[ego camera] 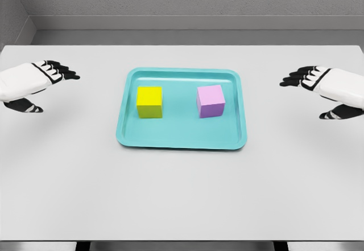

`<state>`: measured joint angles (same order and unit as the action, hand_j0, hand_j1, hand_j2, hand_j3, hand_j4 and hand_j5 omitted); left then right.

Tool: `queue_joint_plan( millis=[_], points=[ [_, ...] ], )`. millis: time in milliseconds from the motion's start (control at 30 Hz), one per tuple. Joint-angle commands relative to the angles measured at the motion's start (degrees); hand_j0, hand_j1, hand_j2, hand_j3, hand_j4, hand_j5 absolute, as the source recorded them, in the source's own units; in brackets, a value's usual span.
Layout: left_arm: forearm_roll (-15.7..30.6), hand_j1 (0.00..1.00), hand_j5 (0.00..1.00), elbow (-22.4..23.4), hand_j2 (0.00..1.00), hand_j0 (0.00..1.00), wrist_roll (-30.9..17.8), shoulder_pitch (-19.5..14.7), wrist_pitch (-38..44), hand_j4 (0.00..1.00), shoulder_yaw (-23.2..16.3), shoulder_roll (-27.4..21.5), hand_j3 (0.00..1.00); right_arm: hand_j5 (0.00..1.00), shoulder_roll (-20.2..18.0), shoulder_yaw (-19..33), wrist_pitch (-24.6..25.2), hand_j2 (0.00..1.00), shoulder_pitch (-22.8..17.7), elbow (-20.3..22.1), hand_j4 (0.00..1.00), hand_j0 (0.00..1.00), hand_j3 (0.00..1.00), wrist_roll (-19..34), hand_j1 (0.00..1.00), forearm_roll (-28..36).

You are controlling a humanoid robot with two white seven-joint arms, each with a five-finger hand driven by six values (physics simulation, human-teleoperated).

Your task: Push two cubes

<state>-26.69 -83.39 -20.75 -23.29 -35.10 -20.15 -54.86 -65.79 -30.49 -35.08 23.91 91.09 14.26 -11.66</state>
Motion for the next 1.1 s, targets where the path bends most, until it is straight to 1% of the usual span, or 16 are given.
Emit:
queue_joint_plan(
  millis=[0,200,233,267,300,333,400,433,467,500,600,633,700,767,900,1067],
  points=[
    [0.06,1.00,1.00,-0.02,1.00,1.00,0.00,0.00,0.10,1.00,0.03,0.02,1.00,1.00,0.58,-0.18,0.08,1.00,0.00,0.05,1.00,1.00,1.00,-0.03,1.00,0.14],
    [-0.03,1.00,1.00,-0.02,1.00,1.00,0.00,-0.17,0.10,1.00,0.03,0.19,1.00,1.00,0.49,-0.62,0.08,1.00,2.37,-0.30,1.00,1.00,1.00,0.32,1.00,0.15],
    [-0.03,1.00,1.00,-0.02,1.00,1.00,0.00,-0.18,0.10,1.00,0.03,0.28,1.00,0.99,0.31,-0.62,0.08,0.99,3.69,-0.56,0.99,0.99,0.99,2.25,0.99,-0.91],
    [-0.64,1.00,1.00,-0.11,1.00,1.00,-0.61,-0.18,0.10,1.00,0.03,0.46,1.00,0.98,0.75,-0.62,0.08,0.98,5.70,-1.18,0.98,0.98,0.98,7.34,0.98,-1.44],
    [-0.99,0.90,0.90,-0.37,0.90,0.90,-1.93,-0.35,0.10,0.90,0.03,0.72,0.90,0.90,1.02,-1.06,0.08,0.90,7.11,-2.32,0.90,0.90,0.90,9.72,0.90,-2.23],
    [-1.26,0.88,0.88,-1.16,0.88,0.88,-2.10,-0.35,0.10,0.88,0.03,1.07,0.88,0.87,1.54,-1.06,0.08,0.87,8.17,-2.41,0.87,0.87,0.87,10.52,0.87,-3.81],
    [-1.26,0.76,0.76,-1.25,0.76,0.76,-4.74,-0.62,0.10,0.76,-0.06,2.92,0.76,0.79,6.11,-0.62,0.08,0.79,9.67,-3.99,0.79,0.79,0.79,14.38,0.79,-8.73],
    [-1.34,0.73,0.73,-1.17,0.73,0.73,-5.97,-0.79,0.10,0.73,-1.11,3.97,0.73,0.79,9.27,-0.62,0.08,0.79,10.90,-5.40,0.79,0.79,0.79,17.81,0.79,-9.70],
    [-1.52,0.73,0.73,-0.73,0.73,0.73,-6.59,-2.28,0.10,0.73,-3.22,4.15,0.73,0.79,11.38,-0.62,0.08,0.79,12.13,-6.45,0.79,0.79,0.79,20.54,0.79,-10.31],
    [-2.66,0.73,0.73,-0.55,0.73,0.73,-6.59,-3.51,0.10,0.73,-4.72,4.93,0.73,0.79,12.88,-0.62,0.08,0.79,13.88,-7.24,0.79,0.79,0.79,20.74,0.79,-10.84],
    [-3.45,0.73,0.73,0.85,0.73,0.73,-6.67,-3.78,0.10,0.73,-4.98,6.17,0.73,0.77,16.75,-0.71,0.08,0.77,15.21,-8.56,0.77,0.77,0.77,20.74,0.77,-15.41],
    [-4.33,0.73,0.73,1.03,0.73,0.73,-6.67,-4.39,0.10,0.73,-5.60,6.96,0.73,0.76,17.01,-1.24,0.08,0.76,16.35,-9.27,0.76,0.76,0.76,20.74,0.76,-15.85],
    [-4.68,0.73,0.73,2.70,0.73,0.73,-6.59,-6.59,0.10,0.73,-8.15,7.40,0.73,0.74,19.30,-2.03,0.08,0.74,16.79,-12.86,0.74,0.74,0.74,20.74,0.74,-18.22],
    [-4.68,0.73,0.73,2.61,0.73,0.73,-6.67,-6.68,0.10,0.73,-8.24,7.40,0.73,0.68,21.06,-2.03,0.08,0.68,16.79,-15.07,0.68,0.68,0.68,20.74,0.68,-19.28],
    [-4.68,0.73,0.73,2.61,0.73,0.73,-6.59,-7.82,0.10,0.73,-9.82,8.01,0.73,0.65,25.89,-1.85,0.08,0.65,17.23,-18.67,0.65,0.65,0.65,20.74,0.65,-19.54],
    [-4.68,0.73,0.73,2.61,0.73,0.73,-6.67,-10.37,0.10,0.73,-11.58,9.24,0.73,0.64,28.35,-1.41,0.08,0.64,17.67,-20.08,0.64,0.64,0.64,20.74,0.64,-19.54]
  ],
)
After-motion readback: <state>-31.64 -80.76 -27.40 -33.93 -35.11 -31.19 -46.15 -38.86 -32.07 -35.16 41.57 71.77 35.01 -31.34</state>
